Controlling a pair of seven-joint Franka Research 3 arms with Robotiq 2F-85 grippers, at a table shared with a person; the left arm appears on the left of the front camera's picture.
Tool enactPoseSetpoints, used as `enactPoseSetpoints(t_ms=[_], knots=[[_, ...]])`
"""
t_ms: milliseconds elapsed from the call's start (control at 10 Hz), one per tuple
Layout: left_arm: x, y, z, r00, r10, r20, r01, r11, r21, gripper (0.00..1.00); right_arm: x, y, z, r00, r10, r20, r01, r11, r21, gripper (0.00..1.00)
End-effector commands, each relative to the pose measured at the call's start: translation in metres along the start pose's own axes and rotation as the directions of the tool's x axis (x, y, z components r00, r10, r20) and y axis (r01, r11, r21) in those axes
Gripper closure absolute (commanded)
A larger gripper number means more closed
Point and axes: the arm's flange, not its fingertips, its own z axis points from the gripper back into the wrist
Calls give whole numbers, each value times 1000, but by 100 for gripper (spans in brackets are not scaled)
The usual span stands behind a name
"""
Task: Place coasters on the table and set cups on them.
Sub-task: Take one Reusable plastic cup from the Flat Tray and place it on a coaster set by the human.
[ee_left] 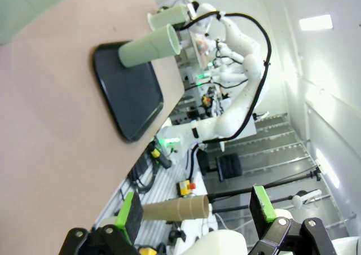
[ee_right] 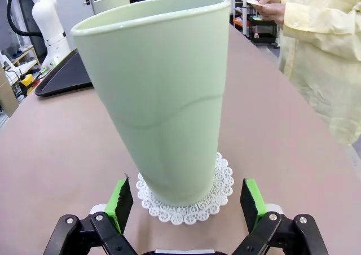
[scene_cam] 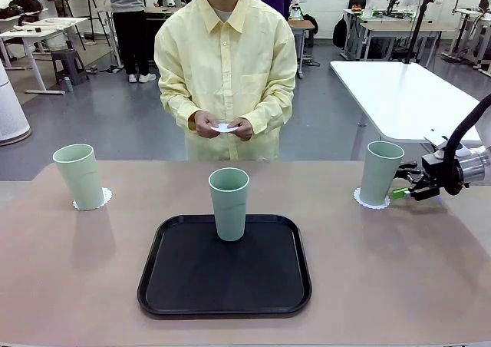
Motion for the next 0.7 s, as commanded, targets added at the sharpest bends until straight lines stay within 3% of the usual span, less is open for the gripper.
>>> enactPoseSetpoints(t_ms=[0,100,200,300,400,500,600], knots=[[0,-2,1,1000,-2,4,2,1000,-3,0,12,7,15,999,-28,-42,27,1000,-13,0],[0,-2,1,1000,-2,4,2,1000,-3,0,19,14,22,995,-71,-76,67,996,-53,0],[0,-2,1,1000,-2,4,2,1000,-3,0,35,24,29,965,-220,-142,198,968,-153,0],[0,-2,1,1000,-2,4,2,1000,-3,0,55,37,35,903,-377,-206,315,908,-277,0],[0,-2,1,1000,-2,4,2,1000,-3,0,76,51,40,801,-548,-240,406,792,-455,0],[0,-2,1,1000,-2,4,2,1000,-3,0,98,65,46,706,-668,-234,462,685,-564,0],[0,-2,1,1000,-2,4,2,1000,-3,0,124,79,49,664,-708,-239,466,642,-609,0]])
